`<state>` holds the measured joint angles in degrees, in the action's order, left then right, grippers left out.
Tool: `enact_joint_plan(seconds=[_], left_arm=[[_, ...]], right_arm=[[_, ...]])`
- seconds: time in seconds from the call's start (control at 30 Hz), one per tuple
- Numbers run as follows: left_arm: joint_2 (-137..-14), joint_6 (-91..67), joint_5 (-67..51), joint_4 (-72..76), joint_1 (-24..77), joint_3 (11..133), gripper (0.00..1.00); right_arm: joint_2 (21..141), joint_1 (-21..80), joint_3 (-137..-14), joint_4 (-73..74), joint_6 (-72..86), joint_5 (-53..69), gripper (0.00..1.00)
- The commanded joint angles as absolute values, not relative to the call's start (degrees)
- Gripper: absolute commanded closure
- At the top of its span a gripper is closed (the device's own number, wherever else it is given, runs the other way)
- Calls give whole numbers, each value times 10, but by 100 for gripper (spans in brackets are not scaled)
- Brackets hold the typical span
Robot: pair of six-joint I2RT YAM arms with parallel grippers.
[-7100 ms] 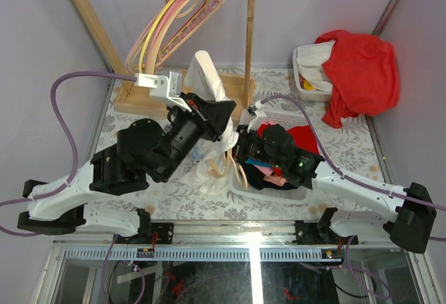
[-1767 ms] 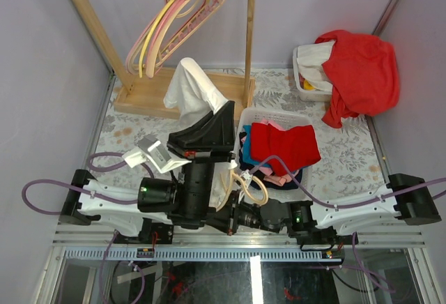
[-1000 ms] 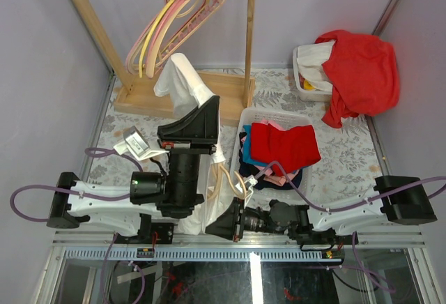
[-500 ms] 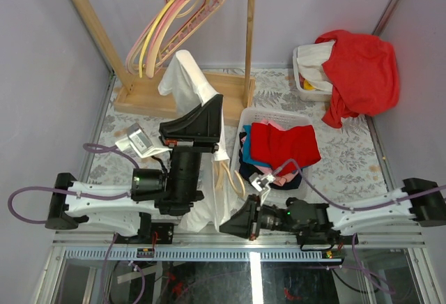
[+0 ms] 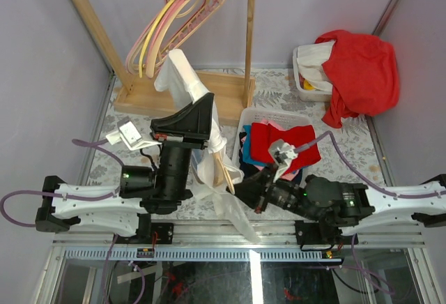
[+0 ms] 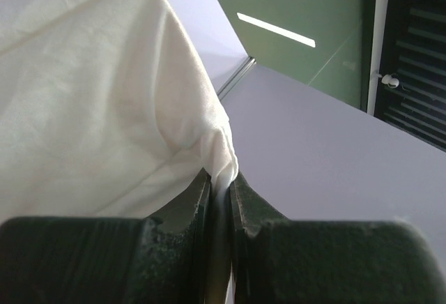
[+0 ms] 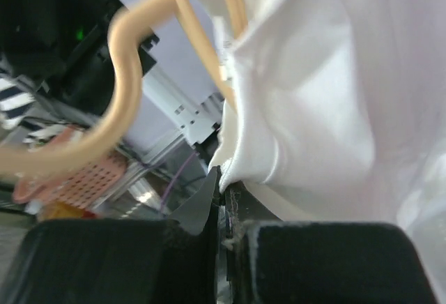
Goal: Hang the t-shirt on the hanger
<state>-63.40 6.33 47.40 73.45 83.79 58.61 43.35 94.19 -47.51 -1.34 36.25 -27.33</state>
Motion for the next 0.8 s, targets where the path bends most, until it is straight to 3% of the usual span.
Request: enact_joint_plan(seconds=[0.0, 0.33, 0.63, 0.77], left_arm=[[-615, -6, 513, 695, 835, 594, 100], [-535, -186, 629, 445, 834, 647, 100], [-554, -367, 724, 124, 834, 797, 100], [-576, -485, 750, -60, 833, 878, 100]], right_arm=[[523, 931, -593, 63, 232, -353, 100], [569, 894, -666, 60, 144, -363, 100], [567, 894, -743, 139, 84, -412, 99], [521, 893, -741, 203, 97, -398, 91]])
